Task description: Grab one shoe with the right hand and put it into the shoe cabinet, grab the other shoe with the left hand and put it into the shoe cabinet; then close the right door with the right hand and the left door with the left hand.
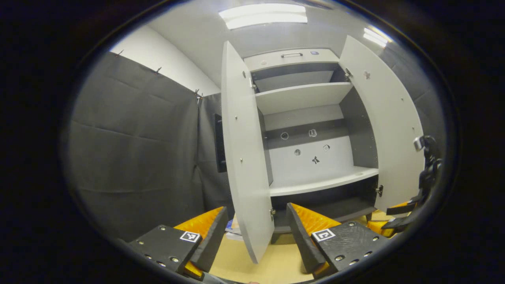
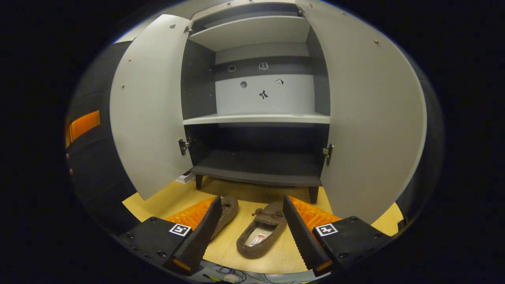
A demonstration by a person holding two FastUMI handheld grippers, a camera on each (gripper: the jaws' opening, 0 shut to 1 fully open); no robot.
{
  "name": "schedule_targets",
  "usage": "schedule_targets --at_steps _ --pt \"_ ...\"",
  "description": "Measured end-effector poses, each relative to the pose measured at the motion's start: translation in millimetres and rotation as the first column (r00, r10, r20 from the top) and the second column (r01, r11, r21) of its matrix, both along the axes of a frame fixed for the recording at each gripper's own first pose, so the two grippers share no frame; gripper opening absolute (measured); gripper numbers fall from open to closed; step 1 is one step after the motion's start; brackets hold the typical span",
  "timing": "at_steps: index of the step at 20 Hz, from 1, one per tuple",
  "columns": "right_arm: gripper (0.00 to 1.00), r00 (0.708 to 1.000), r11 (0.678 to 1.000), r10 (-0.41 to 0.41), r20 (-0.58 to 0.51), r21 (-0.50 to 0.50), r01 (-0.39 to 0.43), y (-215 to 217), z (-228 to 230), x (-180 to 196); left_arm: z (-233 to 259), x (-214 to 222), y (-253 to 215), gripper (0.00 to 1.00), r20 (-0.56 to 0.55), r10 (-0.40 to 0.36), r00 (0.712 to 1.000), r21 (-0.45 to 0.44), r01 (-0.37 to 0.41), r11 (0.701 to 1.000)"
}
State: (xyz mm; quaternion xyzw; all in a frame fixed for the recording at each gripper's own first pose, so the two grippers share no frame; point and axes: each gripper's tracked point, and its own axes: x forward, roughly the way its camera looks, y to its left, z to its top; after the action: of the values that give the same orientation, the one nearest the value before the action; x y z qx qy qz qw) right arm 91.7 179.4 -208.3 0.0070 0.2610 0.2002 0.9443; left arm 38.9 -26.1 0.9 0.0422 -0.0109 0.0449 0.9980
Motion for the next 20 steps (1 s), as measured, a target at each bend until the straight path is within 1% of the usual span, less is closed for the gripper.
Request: schedule_targets --at_steps 2,3,4,6,9,11,12,13,15,16,17,18,20 --pt "0.99 0.997 1.000 0.019 -0.071 -0.020 -0.020 11.6 -25.9 3.9 -3.3 6.4 8.1 0.87 -0.002 0.006 1.000 0.000 -0.006 1.000" --pt "0.98 0.995 0.999 0.021 -0.100 -0.030 -0.025 14.7 -37.7 5.1 -5.6 9.1 12.4 0.90 -0.007 0.009 1.000 0.004 -0.009 1.000" --pt "0.97 0.992 0.999 0.022 -0.122 -0.038 -0.026 18.8 -49.0 8.4 -9.6 11.1 16.5 0.87 -0.016 0.011 1.000 0.008 -0.011 1.000" --pt "0.99 0.984 0.998 0.024 -0.178 -0.058 -0.035 23.7 -69.7 9.6 -16.7 13.9 23.8 0.87 -0.032 0.021 0.999 0.009 -0.020 1.000" --pt "0.96 0.965 0.996 0.021 -0.262 -0.076 -0.042 30.8 -99.6 14.0 -25.4 19.6 30.2 0.87 -0.054 0.028 0.998 0.007 -0.028 1.000" --pt "0.98 0.945 0.996 0.021 -0.325 -0.077 -0.048 36.0 -120.1 14.1 -28.4 22.7 32.5 0.87 -0.060 0.031 0.998 0.019 -0.030 0.999" --pt "0.95 0.935 0.996 0.017 -0.355 -0.073 -0.045 38.5 -126.4 13.0 -30.5 23.4 33.3 0.87 -0.064 0.032 0.997 0.024 -0.030 0.999" --pt "0.82 0.925 0.996 0.010 -0.379 -0.074 -0.041 38.8 -135.4 14.5 -32.2 25.3 32.5 0.87 -0.071 0.030 0.997 0.027 -0.028 0.999" --pt "0.76 0.906 0.996 0.005 -0.423 -0.083 -0.044 38.8 -146.5 15.2 -37.8 27.1 30.8 0.87 -0.085 0.024 0.996 0.022 -0.023 0.999" --pt "0.69 0.897 0.995 0.002 -0.443 -0.090 -0.047 39.6 -153.7 13.7 -39.9 28.9 29.6 0.87 -0.090 0.023 0.996 0.019 -0.021 1.000" --pt "0.76 0.886 0.994 0.005 -0.463 -0.092 -0.053 41.0 -158.7 13.3 -41.1 30.5 28.7 0.87 -0.095 0.022 0.995 0.017 -0.020 1.000" --pt "0.77 0.877 0.994 0.006 -0.481 -0.095 -0.059 42.4 -164.5 12.1 -42.3 31.7 27.9 0.87 -0.098 0.021 0.995 0.018 -0.020 1.000" --pt "0.77 0.872 0.991 0.012 -0.490 -0.108 -0.074 44.5 -168.3 13.6 -43.5 32.8 26.7 0.87 -0.103 0.018 0.995 0.019 -0.016 1.000"
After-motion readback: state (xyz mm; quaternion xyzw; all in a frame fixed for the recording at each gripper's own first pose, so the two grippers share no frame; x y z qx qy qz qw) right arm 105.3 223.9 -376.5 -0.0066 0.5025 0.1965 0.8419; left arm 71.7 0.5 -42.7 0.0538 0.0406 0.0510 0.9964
